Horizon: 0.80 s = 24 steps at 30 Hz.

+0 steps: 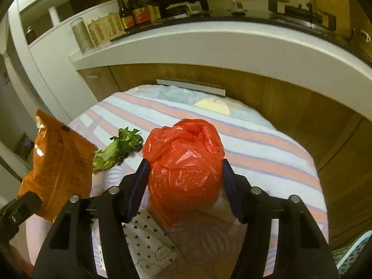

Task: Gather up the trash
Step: 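Grasp the panda snack bag with the left tool while the right tool grasps the red bag, then carry the snack bag and red bag over the basket and release both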

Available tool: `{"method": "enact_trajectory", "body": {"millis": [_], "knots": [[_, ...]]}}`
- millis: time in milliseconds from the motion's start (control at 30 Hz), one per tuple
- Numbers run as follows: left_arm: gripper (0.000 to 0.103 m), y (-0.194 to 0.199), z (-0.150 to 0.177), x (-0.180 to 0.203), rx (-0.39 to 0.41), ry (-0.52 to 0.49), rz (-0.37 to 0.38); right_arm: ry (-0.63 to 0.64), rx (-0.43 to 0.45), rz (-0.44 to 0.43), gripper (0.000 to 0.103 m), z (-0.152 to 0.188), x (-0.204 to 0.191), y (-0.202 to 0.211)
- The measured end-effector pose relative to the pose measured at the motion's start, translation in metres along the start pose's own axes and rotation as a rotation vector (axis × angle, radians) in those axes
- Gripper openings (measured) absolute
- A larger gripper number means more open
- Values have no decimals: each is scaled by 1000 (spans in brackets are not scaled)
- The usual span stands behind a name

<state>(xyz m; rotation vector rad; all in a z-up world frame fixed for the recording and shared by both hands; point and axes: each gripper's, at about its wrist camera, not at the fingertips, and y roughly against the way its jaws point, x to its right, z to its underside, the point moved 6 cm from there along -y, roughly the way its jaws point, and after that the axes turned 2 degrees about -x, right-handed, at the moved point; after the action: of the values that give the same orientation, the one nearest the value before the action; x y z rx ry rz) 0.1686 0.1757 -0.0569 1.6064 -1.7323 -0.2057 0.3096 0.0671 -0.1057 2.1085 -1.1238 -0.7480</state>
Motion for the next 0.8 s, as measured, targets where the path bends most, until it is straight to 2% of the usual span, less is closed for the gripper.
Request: {"method": "enact_trajectory", "body": {"millis": [100, 333, 533, 800], "knots": [[7, 1, 0, 7, 2, -9, 7, 2, 30, 0, 54, 3, 0, 16], [7, 13, 4, 42, 18, -50, 48, -17, 120, 24, 53, 18, 20, 84], [7, 18, 18, 92, 11, -110, 114, -69, 170, 52, 53, 46, 51, 148], [6, 12, 50, 164, -34, -202, 211, -151, 225, 158, 53, 93, 108, 223]]}}
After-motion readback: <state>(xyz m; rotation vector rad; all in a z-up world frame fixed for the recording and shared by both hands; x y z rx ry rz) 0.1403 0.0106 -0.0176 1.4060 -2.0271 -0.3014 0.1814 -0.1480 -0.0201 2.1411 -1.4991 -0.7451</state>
